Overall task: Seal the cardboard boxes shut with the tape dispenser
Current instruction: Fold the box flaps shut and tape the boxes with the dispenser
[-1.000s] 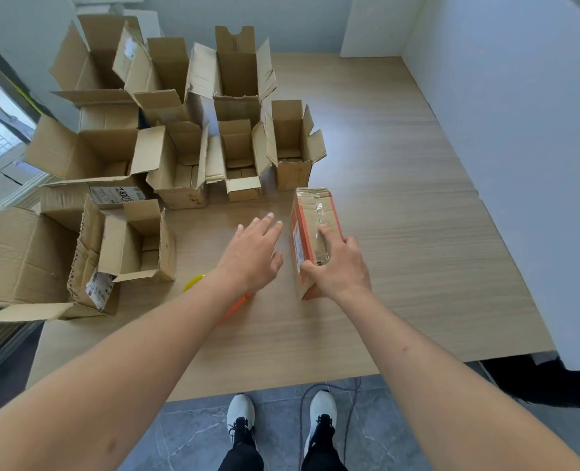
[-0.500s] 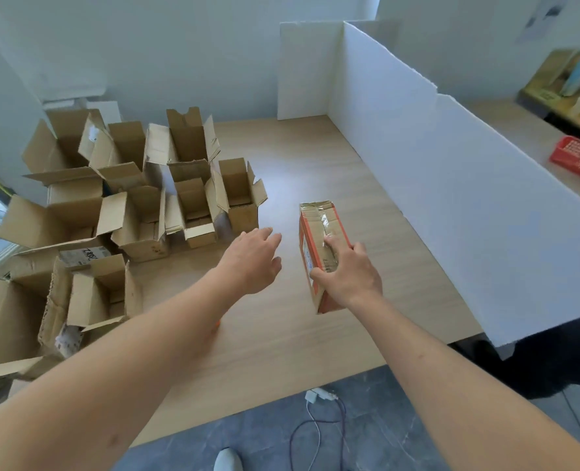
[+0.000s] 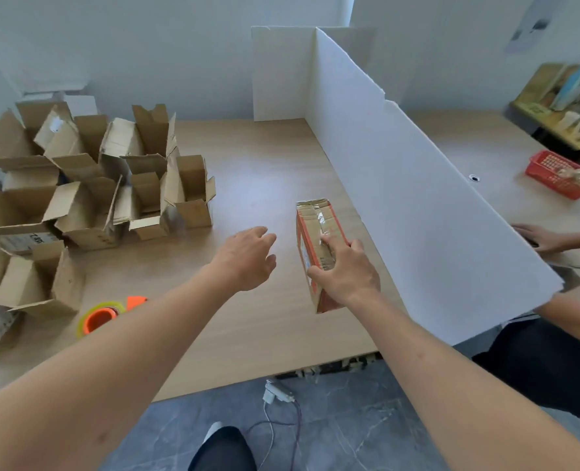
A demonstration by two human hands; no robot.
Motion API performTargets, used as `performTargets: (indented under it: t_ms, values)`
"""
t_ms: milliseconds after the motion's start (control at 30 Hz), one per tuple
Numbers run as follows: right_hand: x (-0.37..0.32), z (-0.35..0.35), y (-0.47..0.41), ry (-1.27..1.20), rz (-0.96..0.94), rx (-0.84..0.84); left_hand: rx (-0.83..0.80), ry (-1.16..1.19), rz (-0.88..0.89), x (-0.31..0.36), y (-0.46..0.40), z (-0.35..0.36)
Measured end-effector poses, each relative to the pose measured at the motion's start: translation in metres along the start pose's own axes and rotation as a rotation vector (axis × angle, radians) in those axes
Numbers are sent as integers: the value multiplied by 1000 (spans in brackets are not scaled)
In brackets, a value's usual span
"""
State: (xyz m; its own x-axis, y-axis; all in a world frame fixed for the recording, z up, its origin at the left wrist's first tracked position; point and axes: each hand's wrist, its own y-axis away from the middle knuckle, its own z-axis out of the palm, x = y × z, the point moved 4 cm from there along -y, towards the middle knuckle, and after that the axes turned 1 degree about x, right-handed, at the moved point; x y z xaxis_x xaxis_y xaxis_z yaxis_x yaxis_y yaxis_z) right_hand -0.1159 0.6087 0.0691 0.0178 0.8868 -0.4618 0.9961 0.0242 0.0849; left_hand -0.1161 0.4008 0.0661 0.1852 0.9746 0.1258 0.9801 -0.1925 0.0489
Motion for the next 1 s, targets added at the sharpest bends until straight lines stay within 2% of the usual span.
performTargets:
  t_ms: [400,700,867,1000]
  values:
    - [34,10,-98,24,49,-35,-99,31,-7,-2,-116,27]
    - [48,23,-186,-2,81,-79,-102,58,-9,-6,-210,29]
    - [66,24,-263,-8,74,-80,-72,72,-69,-1,-269,26]
    - [79,38,-330,-102,96,-127,-86,85,-161,-4,-311,35]
